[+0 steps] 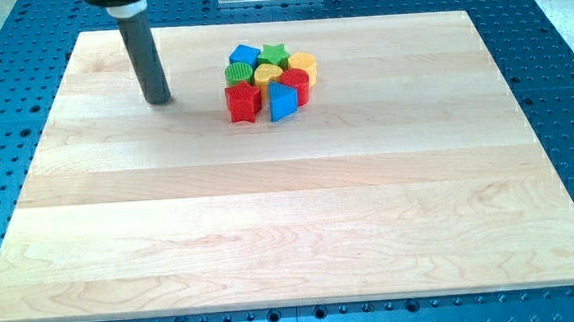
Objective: Move your arm towards the green circle
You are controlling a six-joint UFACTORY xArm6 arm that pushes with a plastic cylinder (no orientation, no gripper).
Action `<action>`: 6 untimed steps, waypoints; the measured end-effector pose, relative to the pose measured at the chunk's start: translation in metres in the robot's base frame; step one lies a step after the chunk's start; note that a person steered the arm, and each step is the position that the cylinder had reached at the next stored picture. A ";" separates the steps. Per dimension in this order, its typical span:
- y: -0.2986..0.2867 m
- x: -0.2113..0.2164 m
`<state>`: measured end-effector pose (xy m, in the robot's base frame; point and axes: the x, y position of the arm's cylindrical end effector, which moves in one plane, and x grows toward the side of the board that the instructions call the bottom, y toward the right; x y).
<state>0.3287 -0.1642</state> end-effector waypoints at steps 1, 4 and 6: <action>0.000 -0.004; 0.015 -0.012; 0.096 -0.011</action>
